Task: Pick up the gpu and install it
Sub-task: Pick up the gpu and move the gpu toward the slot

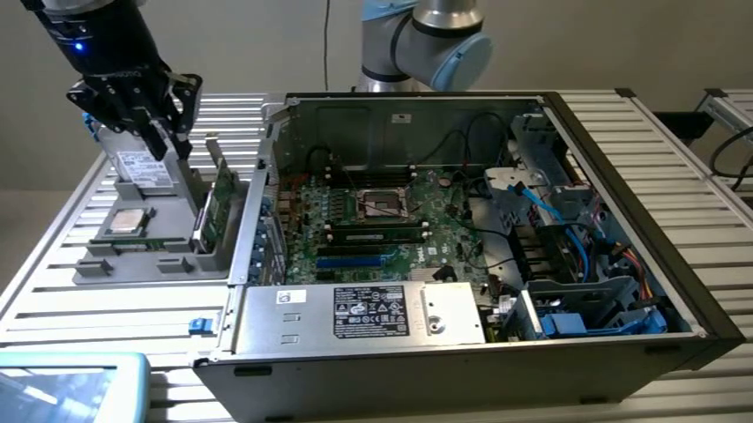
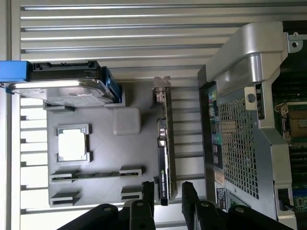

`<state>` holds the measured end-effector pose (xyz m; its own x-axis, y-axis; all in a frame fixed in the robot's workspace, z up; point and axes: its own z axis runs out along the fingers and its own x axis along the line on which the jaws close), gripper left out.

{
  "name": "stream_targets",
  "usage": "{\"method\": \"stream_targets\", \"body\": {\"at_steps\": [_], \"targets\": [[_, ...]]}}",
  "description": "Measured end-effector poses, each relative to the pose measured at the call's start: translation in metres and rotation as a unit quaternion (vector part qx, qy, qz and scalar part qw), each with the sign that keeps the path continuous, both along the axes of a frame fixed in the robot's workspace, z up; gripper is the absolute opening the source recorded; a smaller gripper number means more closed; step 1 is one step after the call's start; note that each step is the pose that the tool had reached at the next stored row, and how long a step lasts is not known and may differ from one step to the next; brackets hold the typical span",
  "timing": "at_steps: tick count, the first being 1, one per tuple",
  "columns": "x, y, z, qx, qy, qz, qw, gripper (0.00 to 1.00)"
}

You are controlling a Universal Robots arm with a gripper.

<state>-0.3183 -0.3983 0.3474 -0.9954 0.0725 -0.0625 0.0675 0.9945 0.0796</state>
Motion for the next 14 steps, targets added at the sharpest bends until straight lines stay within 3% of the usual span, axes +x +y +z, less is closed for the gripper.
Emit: {"method": "stream_targets", "body": {"at_steps": [3, 4, 9, 14], "targets": [[0.0, 0.0, -0.0053, 0.0019, -0.0001, 0.0, 1.0, 0.4], [0.0, 0.0, -0.0071, 0.002, -0.0002, 0.0, 1.0, 0.46], [-0.001, 0.0, -0.0162, 0.0032, -0.0003, 0.0, 1.0, 0.46], [-0.003, 0.0, -0.0246, 0.0083, -0.0011, 0.002, 1.0, 0.46]]}}
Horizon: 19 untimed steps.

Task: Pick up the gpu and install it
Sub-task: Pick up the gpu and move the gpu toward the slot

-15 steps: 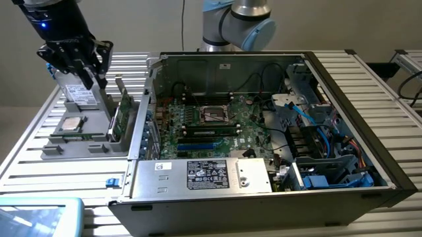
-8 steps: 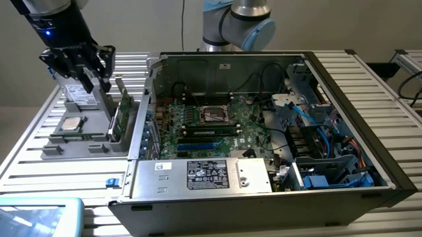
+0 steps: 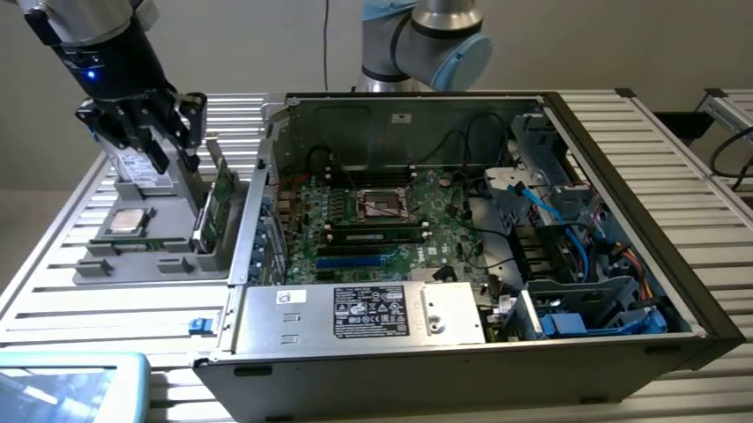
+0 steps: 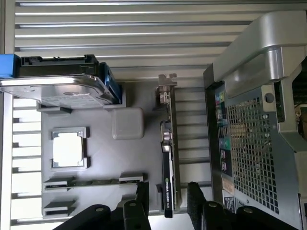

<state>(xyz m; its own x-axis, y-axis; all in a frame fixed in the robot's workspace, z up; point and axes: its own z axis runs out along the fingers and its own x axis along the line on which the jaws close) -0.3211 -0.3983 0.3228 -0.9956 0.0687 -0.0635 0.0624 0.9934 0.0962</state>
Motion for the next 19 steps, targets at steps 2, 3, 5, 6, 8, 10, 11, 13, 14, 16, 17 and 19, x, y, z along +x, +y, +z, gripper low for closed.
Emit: {"method": "stream_targets", "body": {"at_steps": [2, 3, 5, 6, 8, 10, 11, 13, 14, 16, 17, 19], "targets": [[0.0, 0.0, -0.0026, 0.0029, -0.0005, 0.0, 1.0, 0.46], [0.0, 0.0, -0.0037, 0.005, -0.0005, 0.0, 1.0, 0.46], [0.0, 0.0, -0.0058, 0.0101, -0.0006, 0.0, 0.9999, 0.46], [0.0, 0.0, -0.0072, 0.0123, -0.0006, 0.001, 0.9999, 0.46], [0.0, 0.0, -0.0104, 0.0143, -0.0007, 0.0, 0.9999, 0.46], [0.0, 0.0, -0.0142, 0.0145, -0.0008, 0.001, 0.9999, 0.46], [0.001, 0.0, -0.0159, 0.0145, -0.0008, 0.001, 0.9999, 0.46], [0.001, 0.0, -0.0196, 0.0145, -0.0008, 0.001, 0.9999, 0.46], [0.001, 0.0, -0.0214, 0.0145, -0.0008, 0.001, 0.9999, 0.46], [0.002, 0.0, -0.025, 0.0145, -0.0008, 0.001, 0.9999, 0.46], [0.002, 0.0, -0.0268, 0.0145, -0.0008, 0.001, 0.9999, 0.46], [0.002, 0.0, -0.0305, 0.0145, -0.0008, 0.001, 0.9999, 0.46]]}}
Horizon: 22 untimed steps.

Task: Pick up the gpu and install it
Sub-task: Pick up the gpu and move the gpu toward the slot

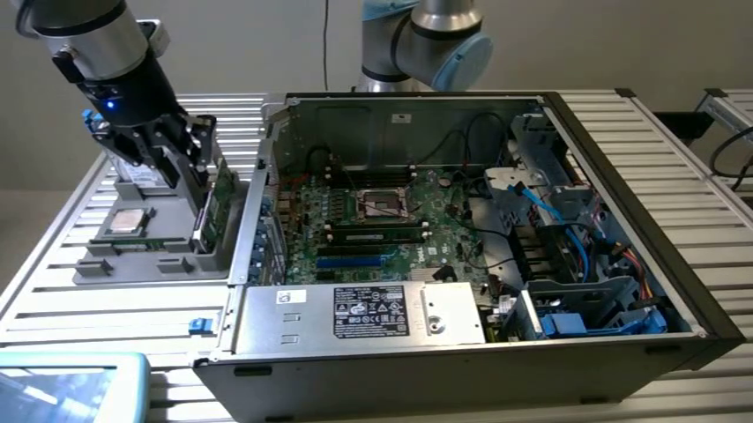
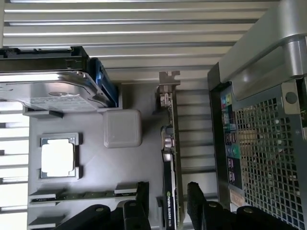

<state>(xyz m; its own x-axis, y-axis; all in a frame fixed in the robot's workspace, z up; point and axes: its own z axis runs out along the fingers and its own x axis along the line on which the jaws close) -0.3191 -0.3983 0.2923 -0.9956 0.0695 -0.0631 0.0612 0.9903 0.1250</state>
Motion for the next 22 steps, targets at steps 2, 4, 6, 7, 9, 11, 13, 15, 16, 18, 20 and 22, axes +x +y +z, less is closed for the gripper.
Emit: {"method": "stream_targets", "body": {"at_steps": [2, 4, 6, 7, 9, 11, 13, 15, 16, 18, 20, 22], "targets": [[0.0, 0.0, -0.0036, 0.0, 0.0, 0.0, 1.0, 0.48], [0.0, 0.0, -0.0072, 0.0001, 0.0, 0.0, 1.0, 0.54], [0.001, 0.0, -0.0109, 0.0, 0.0, 0.0, 1.0, 0.54], [0.001, 0.0, -0.0127, 0.0001, 0.0, 0.0, 1.0, 0.54], [0.001, -0.0003, -0.0162, 0.0005, -0.0003, 0.0, 1.0, 0.54], [0.001, -0.0008, -0.0187, 0.0022, -0.0012, 0.0, 1.0, 0.54], [0.001, -0.0019, -0.0203, 0.0064, -0.0027, 0.0, 1.0, 0.54], [0.001, -0.0041, -0.022, 0.0119, -0.0037, 0.0, 0.9999, 0.54], [0.001, -0.0053, -0.0232, 0.0138, -0.0039, 0.0, 0.9999, 0.54], [0.001, -0.0062, -0.0267, 0.0152, -0.0042, 0.0, 0.9999, 0.54], [0.001, -0.0062, -0.0276, 0.016, -0.0041, 0.0, 0.9999, 0.54], [0.001, -0.0063, -0.0286, 0.016, -0.004, 0.0, 0.9999, 0.54]]}}
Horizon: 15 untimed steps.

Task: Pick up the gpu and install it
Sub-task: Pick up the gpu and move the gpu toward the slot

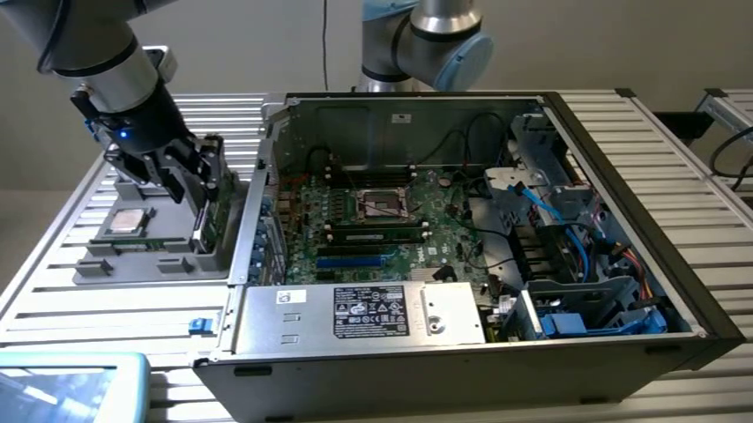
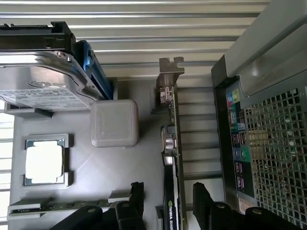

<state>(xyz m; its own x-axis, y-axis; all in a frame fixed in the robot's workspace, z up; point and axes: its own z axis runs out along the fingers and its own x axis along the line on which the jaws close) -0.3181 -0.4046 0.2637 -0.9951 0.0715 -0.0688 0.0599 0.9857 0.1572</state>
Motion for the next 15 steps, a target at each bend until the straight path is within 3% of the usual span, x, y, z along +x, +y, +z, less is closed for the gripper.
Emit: {"method": "stream_targets", "body": {"at_steps": [15], "targets": [[0.004, 0.0032, -0.0271, -0.0009, 0.0, 0.0, 1.0, 0.54]]}}
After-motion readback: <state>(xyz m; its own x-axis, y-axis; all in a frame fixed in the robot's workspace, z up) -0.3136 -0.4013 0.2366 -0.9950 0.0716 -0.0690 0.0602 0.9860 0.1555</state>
